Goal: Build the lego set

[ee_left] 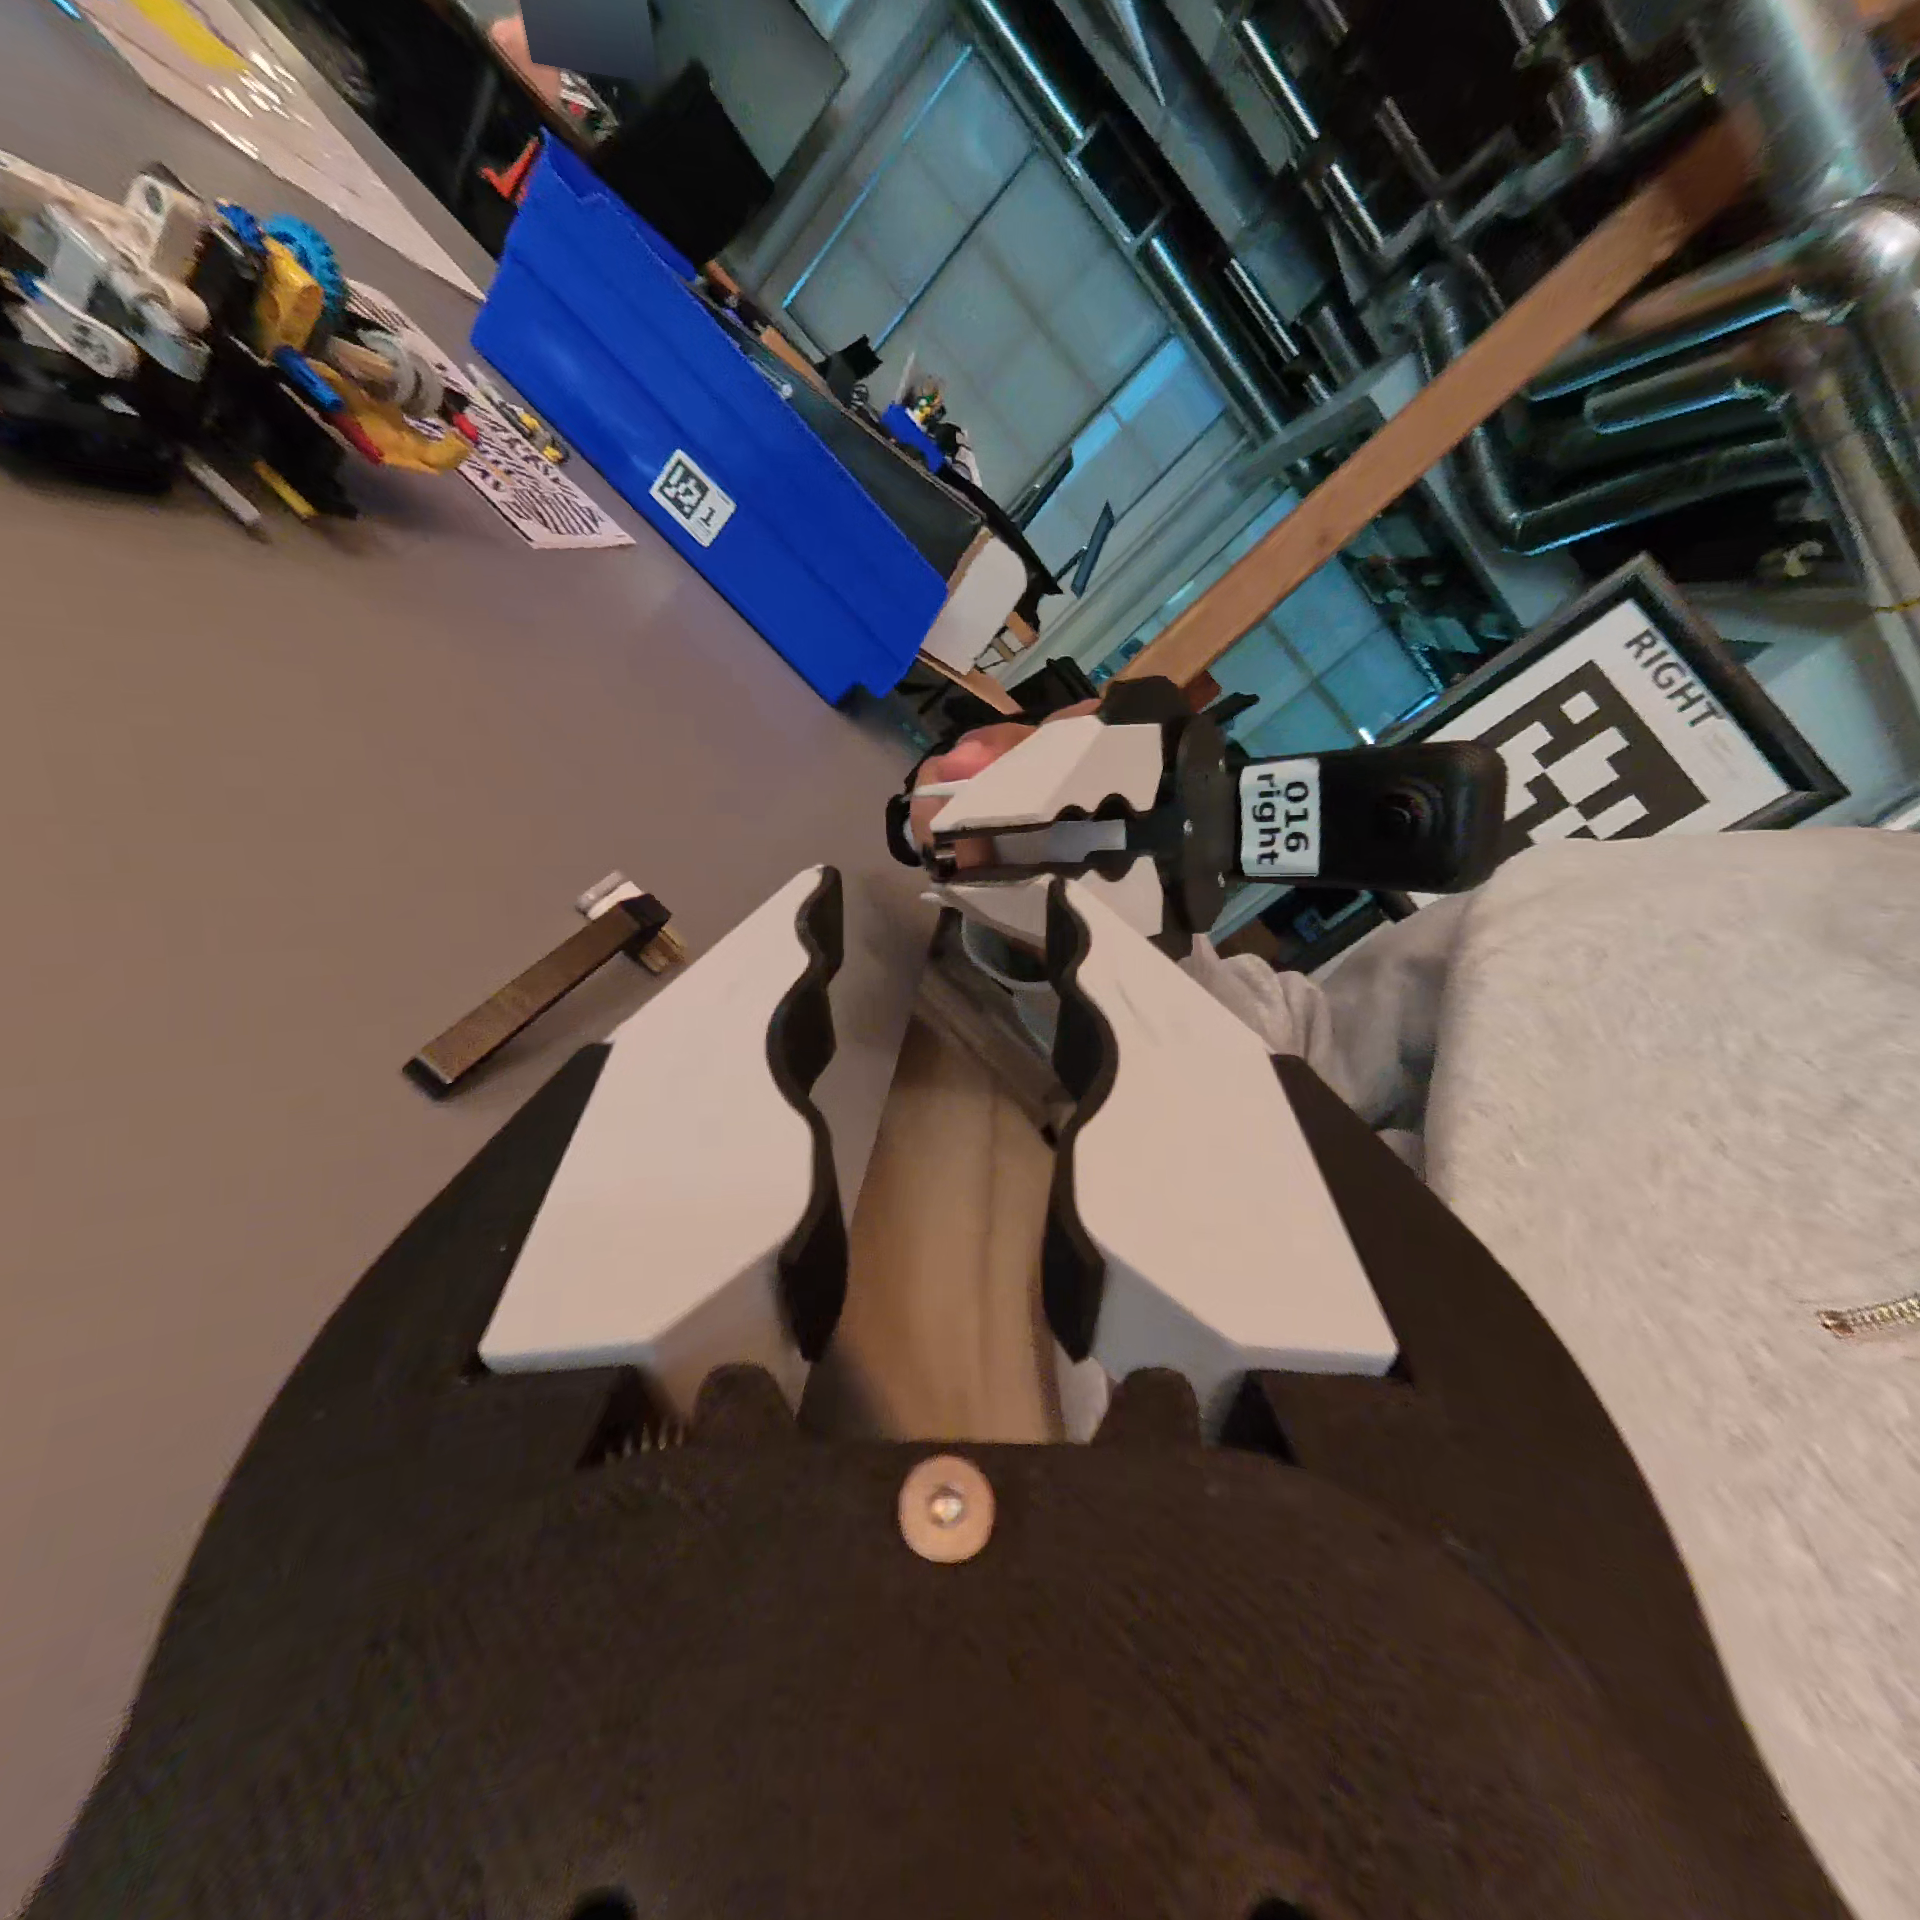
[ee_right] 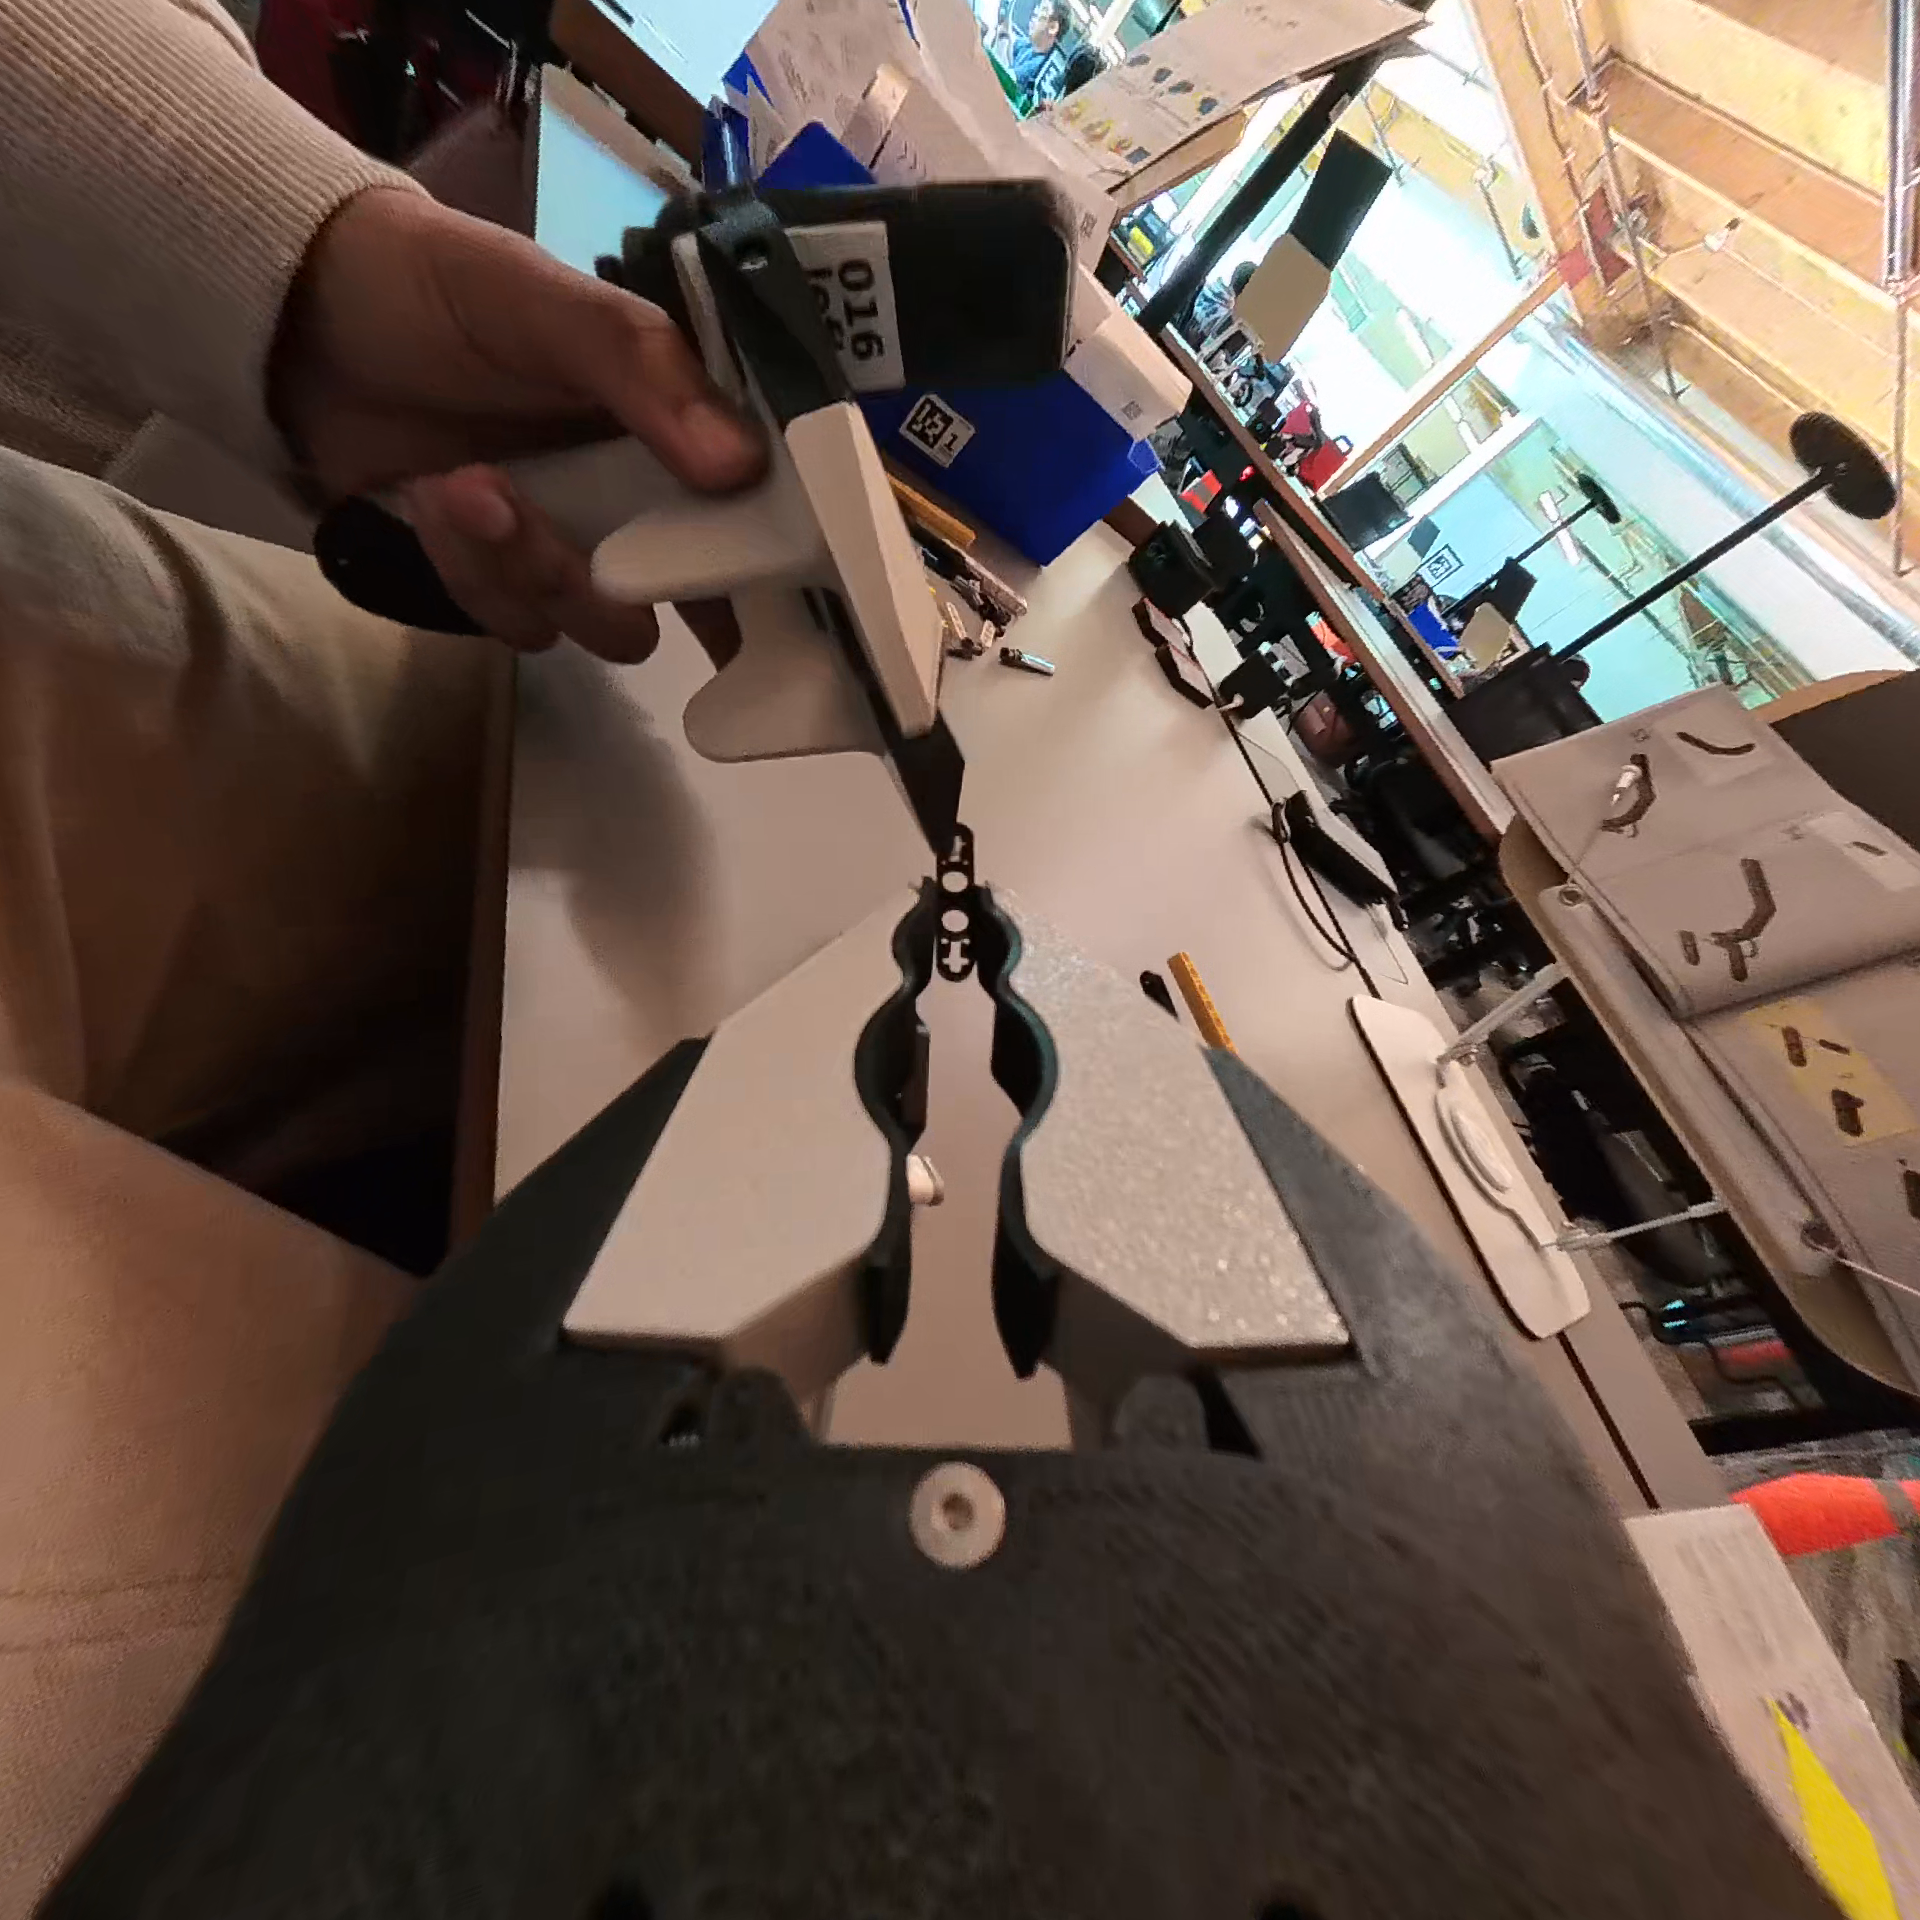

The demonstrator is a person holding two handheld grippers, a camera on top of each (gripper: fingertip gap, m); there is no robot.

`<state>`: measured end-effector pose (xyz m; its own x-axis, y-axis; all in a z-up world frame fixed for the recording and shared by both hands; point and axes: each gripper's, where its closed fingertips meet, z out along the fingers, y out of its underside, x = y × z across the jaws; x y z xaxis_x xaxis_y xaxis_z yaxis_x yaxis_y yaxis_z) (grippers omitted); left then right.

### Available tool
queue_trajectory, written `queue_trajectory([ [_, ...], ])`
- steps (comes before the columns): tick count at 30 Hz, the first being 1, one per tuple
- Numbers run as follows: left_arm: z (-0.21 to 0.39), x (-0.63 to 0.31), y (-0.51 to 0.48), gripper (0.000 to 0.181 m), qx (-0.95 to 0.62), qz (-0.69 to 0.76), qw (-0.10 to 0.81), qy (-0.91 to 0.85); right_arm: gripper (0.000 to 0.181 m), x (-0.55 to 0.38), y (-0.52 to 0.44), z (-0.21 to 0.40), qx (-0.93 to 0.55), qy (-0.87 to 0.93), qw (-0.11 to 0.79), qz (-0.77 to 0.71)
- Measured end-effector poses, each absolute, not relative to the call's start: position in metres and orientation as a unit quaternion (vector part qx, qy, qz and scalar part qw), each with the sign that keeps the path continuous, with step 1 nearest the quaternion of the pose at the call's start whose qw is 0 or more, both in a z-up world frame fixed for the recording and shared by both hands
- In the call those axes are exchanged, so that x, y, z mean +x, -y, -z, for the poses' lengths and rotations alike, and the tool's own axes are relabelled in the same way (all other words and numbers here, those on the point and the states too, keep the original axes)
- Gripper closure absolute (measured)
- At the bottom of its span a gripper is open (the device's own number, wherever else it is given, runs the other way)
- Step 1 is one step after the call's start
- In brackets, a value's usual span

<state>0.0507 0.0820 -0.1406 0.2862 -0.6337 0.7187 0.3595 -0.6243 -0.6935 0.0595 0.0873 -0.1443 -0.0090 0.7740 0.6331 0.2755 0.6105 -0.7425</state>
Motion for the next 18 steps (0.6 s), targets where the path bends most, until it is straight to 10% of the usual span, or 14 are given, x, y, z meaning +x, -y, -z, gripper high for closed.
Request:
queue_trajectory([
  [18, 0.144, 0.074, -0.089, 0.179, -0.672, 0.614, 0.393, -0.131, 0.176, 0.071, -0.086, 0.148, -0.415, 0.659, 0.580, -0.238],
])
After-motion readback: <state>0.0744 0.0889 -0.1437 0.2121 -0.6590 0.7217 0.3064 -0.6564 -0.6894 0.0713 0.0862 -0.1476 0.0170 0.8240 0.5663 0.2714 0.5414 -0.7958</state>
